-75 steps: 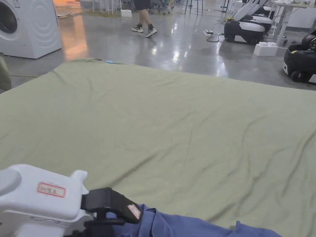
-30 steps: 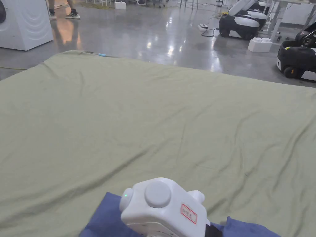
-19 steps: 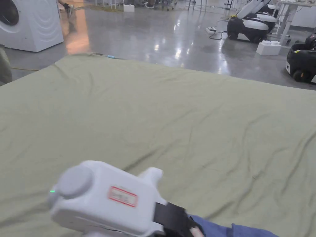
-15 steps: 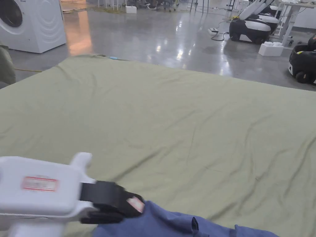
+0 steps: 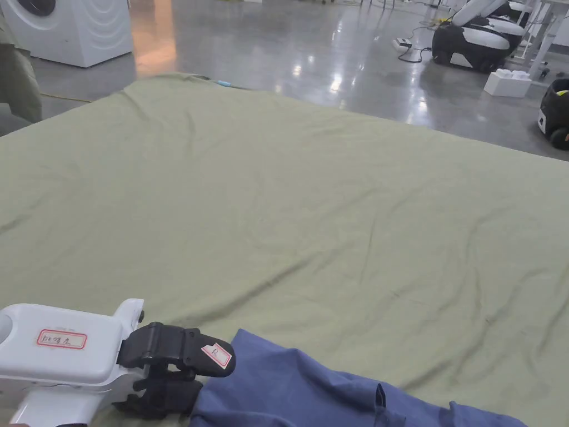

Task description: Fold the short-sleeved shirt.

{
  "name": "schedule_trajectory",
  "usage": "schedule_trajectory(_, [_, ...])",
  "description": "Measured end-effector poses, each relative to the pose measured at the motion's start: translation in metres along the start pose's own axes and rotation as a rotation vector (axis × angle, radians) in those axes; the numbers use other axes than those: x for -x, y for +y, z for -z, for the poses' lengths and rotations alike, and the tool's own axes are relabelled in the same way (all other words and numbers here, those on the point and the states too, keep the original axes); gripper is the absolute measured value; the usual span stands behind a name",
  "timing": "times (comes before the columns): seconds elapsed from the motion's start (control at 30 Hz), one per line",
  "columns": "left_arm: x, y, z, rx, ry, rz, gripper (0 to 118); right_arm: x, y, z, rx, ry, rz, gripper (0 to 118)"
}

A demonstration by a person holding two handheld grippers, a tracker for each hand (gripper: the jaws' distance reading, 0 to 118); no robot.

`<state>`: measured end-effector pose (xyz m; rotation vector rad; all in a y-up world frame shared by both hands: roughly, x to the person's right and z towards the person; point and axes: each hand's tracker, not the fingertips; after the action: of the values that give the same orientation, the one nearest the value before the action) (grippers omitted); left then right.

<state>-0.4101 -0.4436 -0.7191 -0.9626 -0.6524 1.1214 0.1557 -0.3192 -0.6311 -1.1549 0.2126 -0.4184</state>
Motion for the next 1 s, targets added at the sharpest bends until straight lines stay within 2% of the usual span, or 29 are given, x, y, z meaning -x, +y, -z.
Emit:
schedule_trajectory(0.03, [0.004,0.003,0.009,0.020,0.001,0.008,105,0.002,0.000,0.000,0.007,0.013,-0.003,2])
schedule_trajectory(0.07, [0.005,0.003,0.018,0.025,-0.006,0.008,98,0.004,0.001,0.001,0.010,0.022,-0.003,2])
schedule_trajectory(0.13, [0.003,-0.004,0.046,0.050,-0.068,-0.060,52,0.008,0.004,0.003,0.012,0.030,-0.009,2])
schedule_trajectory(0.17, [0.005,-0.006,0.062,0.077,-0.028,-0.090,19,0.010,0.005,0.004,0.010,0.027,-0.015,2])
schedule_trajectory(0.2, [0.006,-0.008,0.079,0.101,0.024,-0.086,11,0.012,0.006,0.004,0.008,0.022,-0.022,2])
schedule_trajectory(0.23, [0.006,-0.011,0.088,0.105,0.054,-0.082,11,0.012,0.007,0.003,0.006,0.022,-0.024,2])
schedule_trajectory(0.3, [0.009,-0.004,0.086,0.082,-0.066,-0.097,11,0.010,0.008,0.001,0.003,0.022,-0.020,2])
schedule_trajectory(0.37, [0.006,-0.006,0.079,0.049,-0.084,-0.177,11,0.008,0.010,-0.001,-0.002,0.013,-0.012,2])
schedule_trajectory(0.47, [0.005,-0.016,0.040,-0.054,-0.173,-0.196,11,0.005,0.012,-0.007,-0.023,-0.003,-0.001,2])
schedule_trajectory(0.53, [0.002,-0.018,0.013,-0.077,-0.167,-0.206,11,0.002,0.013,-0.010,-0.030,-0.001,0.007,2])
schedule_trajectory(0.83, [-0.042,-0.031,-0.107,-0.348,0.109,-0.162,11,0.002,0.015,-0.006,-0.031,0.014,-0.008,2])
schedule_trajectory(0.9, [-0.067,-0.033,-0.104,-0.331,0.203,-0.092,11,0.004,0.015,-0.002,-0.022,0.014,-0.024,2])
schedule_trajectory(1.0, [-0.091,-0.027,-0.065,-0.271,0.280,-0.005,11,0.004,0.016,0.002,-0.013,0.031,-0.030,2])
